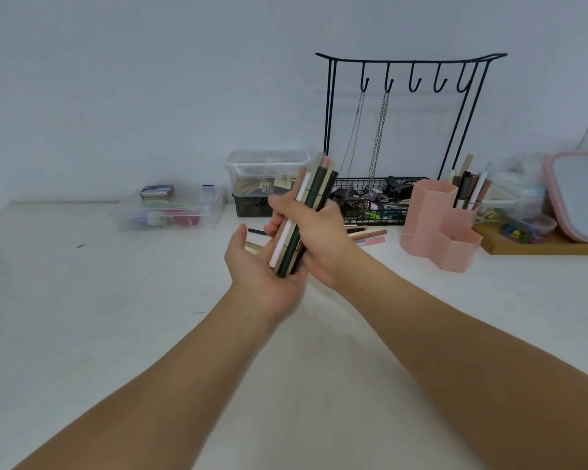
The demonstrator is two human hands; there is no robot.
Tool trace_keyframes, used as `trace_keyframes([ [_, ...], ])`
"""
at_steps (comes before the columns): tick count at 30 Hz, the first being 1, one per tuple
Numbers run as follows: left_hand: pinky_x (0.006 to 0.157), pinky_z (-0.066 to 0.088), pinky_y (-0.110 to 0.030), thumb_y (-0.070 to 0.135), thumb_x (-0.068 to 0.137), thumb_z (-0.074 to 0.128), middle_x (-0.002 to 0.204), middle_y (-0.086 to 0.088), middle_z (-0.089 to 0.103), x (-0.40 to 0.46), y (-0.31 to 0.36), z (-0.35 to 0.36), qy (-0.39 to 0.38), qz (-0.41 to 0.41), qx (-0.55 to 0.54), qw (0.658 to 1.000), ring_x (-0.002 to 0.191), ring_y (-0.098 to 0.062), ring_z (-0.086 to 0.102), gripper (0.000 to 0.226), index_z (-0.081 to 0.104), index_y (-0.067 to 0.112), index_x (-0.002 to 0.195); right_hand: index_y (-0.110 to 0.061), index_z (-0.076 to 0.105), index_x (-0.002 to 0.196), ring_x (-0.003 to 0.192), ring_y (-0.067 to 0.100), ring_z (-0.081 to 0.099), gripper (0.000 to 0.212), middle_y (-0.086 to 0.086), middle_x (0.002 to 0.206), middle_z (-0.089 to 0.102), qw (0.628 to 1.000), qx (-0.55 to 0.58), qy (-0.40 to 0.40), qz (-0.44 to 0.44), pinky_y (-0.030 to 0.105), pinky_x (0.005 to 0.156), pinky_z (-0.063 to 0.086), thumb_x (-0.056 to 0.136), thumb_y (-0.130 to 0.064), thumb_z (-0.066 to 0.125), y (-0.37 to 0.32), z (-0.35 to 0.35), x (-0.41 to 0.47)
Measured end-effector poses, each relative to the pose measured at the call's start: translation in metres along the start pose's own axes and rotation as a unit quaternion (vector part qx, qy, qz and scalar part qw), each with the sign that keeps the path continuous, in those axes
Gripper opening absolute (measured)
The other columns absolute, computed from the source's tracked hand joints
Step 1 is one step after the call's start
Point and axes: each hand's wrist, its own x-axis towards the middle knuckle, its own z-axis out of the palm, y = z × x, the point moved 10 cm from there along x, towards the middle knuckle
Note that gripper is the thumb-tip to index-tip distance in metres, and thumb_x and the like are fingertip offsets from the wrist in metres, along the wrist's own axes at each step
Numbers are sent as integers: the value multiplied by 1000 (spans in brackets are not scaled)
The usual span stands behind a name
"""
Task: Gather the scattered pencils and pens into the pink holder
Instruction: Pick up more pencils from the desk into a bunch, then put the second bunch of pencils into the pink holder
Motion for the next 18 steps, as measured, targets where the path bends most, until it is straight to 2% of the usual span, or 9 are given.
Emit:
trace_keyframes([
  [3,92,56,-41,60,98,42,109,-17,77,-2,7,1,7,12,33,999,106,-30,72,66,71,6,123,-5,65,80,68,28,63,11,12,65,60,1000,8,8,-12,45,78,60,88,-7,72,-6,-1,1],
  [6,103,50,-42,57,100,42,113,-18,76,-4,3,0,2,5,45,999,112,-31,70,61,70,8,125,-5,65,77,64,27,62,14,11,64,59,1000,-17,-14,-2,46,79,59,88,-7,73,-3,4,-2],
  [9,101,51,-46,54,102,40,116,-21,74,-3,1,1,-10,7,61,998,114,-34,69,61,69,6,125,-2,65,81,65,28,62,11,13,66,59,1000,-26,-5,4,46,77,59,88,-6,73,-10,-4,-7],
  [11,102,50,-46,56,103,38,126,-19,71,-3,-2,11,-37,8,125,992,121,-33,66,62,67,7,128,-3,66,79,64,27,63,12,12,65,61,998,-59,8,-11,46,75,59,88,-7,74,-23,-19,-7],
  [13,103,50,-44,55,104,40,128,-12,70,-3,-1,20,-46,63,267,960,123,-27,64,56,65,12,128,-2,68,81,62,25,66,12,11,65,65,986,-152,50,-49,42,72,62,88,-10,74,-45,-47,-7],
  [15,104,50,-40,48,105,43,123,-2,69,-7,4,28,-40,152,418,895,119,-16,63,38,65,20,121,-4,71,85,64,20,70,12,7,66,69,963,-240,92,-79,36,73,62,89,-14,74,-66,-78,-12],
  [17,102,50,-37,37,105,48,116,2,68,-12,2,37,-58,214,500,837,112,-9,63,22,65,25,113,-11,68,82,66,18,71,10,4,67,70,951,-273,122,-77,32,72,61,89,-16,74,-70,-105,-24],
  [18,101,51,-37,33,105,50,115,2,68,-12,-3,39,-72,226,523,819,110,-10,63,18,65,25,112,-13,67,80,65,16,70,11,4,67,69,946,-287,134,-69,29,69,60,89,-16,74,-65,-118,-31],
])
